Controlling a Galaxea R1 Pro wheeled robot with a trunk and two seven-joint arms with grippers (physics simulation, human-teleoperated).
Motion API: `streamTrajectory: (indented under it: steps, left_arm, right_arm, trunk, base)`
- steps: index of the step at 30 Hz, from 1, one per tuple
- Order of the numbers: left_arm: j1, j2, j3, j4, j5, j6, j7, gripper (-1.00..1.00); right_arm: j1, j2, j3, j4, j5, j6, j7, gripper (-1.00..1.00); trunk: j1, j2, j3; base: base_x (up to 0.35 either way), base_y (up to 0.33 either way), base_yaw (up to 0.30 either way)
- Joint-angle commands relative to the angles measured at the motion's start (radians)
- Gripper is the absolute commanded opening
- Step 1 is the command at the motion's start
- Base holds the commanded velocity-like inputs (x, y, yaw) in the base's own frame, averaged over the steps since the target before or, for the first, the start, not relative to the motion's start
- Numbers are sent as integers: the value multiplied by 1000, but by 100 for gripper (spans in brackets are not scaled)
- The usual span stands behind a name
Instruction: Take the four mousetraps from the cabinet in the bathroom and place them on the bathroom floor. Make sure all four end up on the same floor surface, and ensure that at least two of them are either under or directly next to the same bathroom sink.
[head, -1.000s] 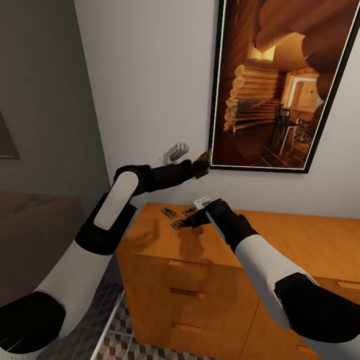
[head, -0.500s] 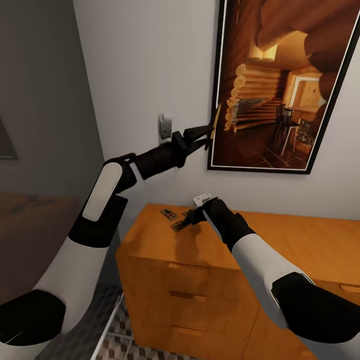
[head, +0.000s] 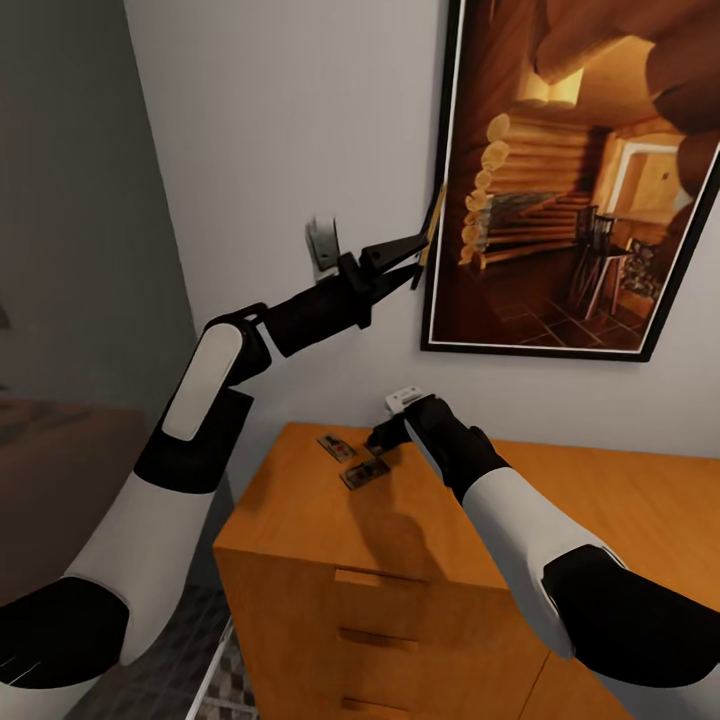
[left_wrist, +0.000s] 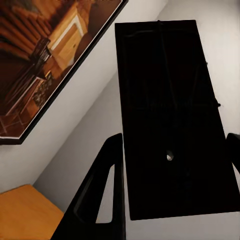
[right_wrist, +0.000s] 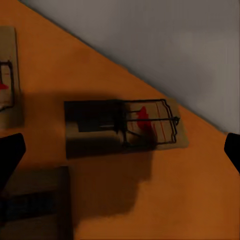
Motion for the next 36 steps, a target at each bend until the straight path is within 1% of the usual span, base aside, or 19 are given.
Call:
streamTrajectory:
  steps: [1, 2, 3, 6, 9, 13, 15, 19, 20, 26, 32, 36]
  left_arm:
    - [0, 1, 0, 1, -3, 3, -2, -100]
    - [0, 2, 0, 1, -3, 2, -2, -100]
    - [0, 2, 0, 1, -4, 2, -2, -100]
    - [0, 3, -1, 2, -4, 2, -2, -100]
    - [0, 3, -1, 2, -4, 1, -1, -100]
    - [0, 3, -1, 3, -4, 1, -1, -100]
    - [1, 3, -1, 3, -4, 1, -1, -100]
    - [2, 2, -3, 5, -4, -1, -1, -100]
    - [2, 2, -3, 5, -4, -1, -1, -100]
    - [4, 2, -4, 5, -4, -2, -2, -100]
    - [7, 3, -4, 6, -4, -2, -2, -100]
    - [8, 3, -5, 6, -5, -2, -1, -100]
  right_arm:
    - [-1, 0, 2, -1, 6, 6, 20, 100]
    - [-1, 1, 2, -1, -4, 9, 55, 100]
    - [-1, 1, 2, -1, -8, 10, 70, 100]
    - [-1, 0, 3, 0, -18, 15, 155, 100]
    - [-1, 0, 3, 0, -22, 16, 189, 100]
    - [-1, 2, 3, -1, -24, 15, 199, 100]
    - [-1, 2, 4, -2, -32, 15, 199, 100]
    - [-1, 0, 5, -5, -99, 9, 197, 100]
    - [-1, 1, 4, -4, -107, 8, 197, 100]
    - [0, 1, 4, 0, -121, 6, 196, 100]
    - [1, 0, 4, 5, -154, 9, 193, 100]
    - [0, 1, 4, 30, -160, 10, 180, 100]
  trunk:
    - [0, -1, -1]
    - [0, -1, -1]
    - [0, -1, -1]
    - [0, -1, -1]
    - [0, -1, -1]
    - [0, -1, -1]
    - [0, -1, -1]
    - [0, -1, -1]
    - [0, -1, -1]
    - [0, -1, -1]
    - [0, -1, -1]
    - [0, -1, -1]
  base:
    - [28, 0, 0]
    - [14, 0, 0]
    - [11, 0, 0]
    - [5, 0, 0]
    - [1, 0, 0]
    - [0, 0, 0]
    - [0, 0, 0]
    - [9, 0, 0]
    - [80, 0, 0]
    - [106, 0, 0]
    - [10, 0, 0]
    - [1, 0, 0]
